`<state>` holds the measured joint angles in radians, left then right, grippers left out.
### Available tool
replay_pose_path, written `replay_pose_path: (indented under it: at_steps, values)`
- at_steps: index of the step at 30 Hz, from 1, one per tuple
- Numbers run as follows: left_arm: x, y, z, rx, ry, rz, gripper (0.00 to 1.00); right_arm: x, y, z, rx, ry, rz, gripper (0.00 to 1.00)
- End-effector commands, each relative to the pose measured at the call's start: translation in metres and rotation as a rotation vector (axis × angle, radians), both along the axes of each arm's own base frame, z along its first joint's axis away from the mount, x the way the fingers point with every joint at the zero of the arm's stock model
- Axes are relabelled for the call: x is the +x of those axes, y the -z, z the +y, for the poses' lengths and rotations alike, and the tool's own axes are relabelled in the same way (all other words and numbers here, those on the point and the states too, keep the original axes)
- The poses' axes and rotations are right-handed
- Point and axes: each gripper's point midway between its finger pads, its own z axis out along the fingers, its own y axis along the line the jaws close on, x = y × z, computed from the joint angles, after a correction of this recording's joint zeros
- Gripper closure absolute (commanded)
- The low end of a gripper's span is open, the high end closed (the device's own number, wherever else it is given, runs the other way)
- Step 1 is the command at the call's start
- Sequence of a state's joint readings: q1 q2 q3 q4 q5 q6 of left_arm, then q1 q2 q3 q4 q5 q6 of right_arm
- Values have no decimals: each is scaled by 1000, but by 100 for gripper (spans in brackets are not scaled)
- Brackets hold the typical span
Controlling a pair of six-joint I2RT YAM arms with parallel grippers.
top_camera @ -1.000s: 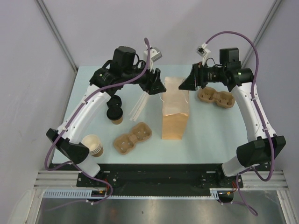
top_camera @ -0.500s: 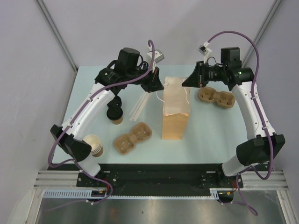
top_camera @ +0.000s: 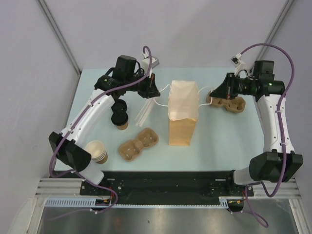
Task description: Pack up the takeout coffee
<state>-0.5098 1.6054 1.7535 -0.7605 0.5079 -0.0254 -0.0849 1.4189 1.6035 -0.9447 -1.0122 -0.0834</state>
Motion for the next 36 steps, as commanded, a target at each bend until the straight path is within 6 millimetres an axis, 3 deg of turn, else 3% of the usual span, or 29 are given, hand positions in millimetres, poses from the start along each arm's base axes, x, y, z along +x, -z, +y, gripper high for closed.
replay_pose_path:
  at_steps: [1, 8, 19, 30, 36]
  values:
    - [-5, -12, 7, -90, -38, 4, 100, -10, 25, -7, -39, -23, 34, 100]
    - [4, 33, 10, -40, -100, 106, 100, -5, 58, -10, -78, -26, 98, 100]
    - [8, 68, -11, -55, -41, 225, 100, 1, 102, 3, -96, -59, 189, 100]
    - [-1, 94, -32, -71, 16, 294, 100, 0, 122, 28, -102, -129, 230, 100]
    - [-4, 91, -32, -80, 20, 298, 100, 0, 120, 32, -97, -134, 227, 100]
